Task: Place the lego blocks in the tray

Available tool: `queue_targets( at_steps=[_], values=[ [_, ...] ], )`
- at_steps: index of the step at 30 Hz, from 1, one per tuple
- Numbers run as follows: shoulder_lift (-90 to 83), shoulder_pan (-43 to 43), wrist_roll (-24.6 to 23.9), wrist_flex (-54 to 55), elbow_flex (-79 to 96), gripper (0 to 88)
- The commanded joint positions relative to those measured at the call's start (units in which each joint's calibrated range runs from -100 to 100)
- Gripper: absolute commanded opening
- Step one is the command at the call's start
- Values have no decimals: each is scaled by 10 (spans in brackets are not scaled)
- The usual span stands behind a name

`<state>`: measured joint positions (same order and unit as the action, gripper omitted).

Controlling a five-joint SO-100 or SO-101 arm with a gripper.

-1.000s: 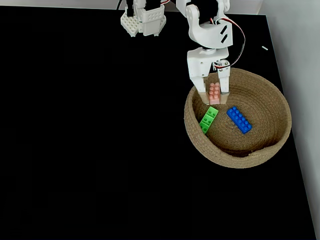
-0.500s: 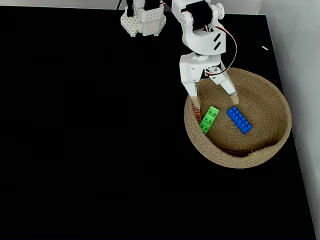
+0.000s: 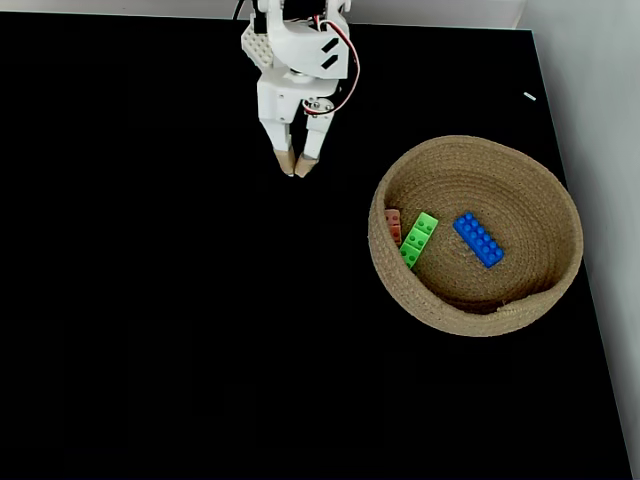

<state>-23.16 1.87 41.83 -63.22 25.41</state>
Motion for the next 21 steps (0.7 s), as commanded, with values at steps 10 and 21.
queue_targets(
  at_steps=[10, 21],
  values=[
    [-440, 62, 98, 250, 601, 0],
    [-722, 53, 123, 18, 746, 0]
  ],
)
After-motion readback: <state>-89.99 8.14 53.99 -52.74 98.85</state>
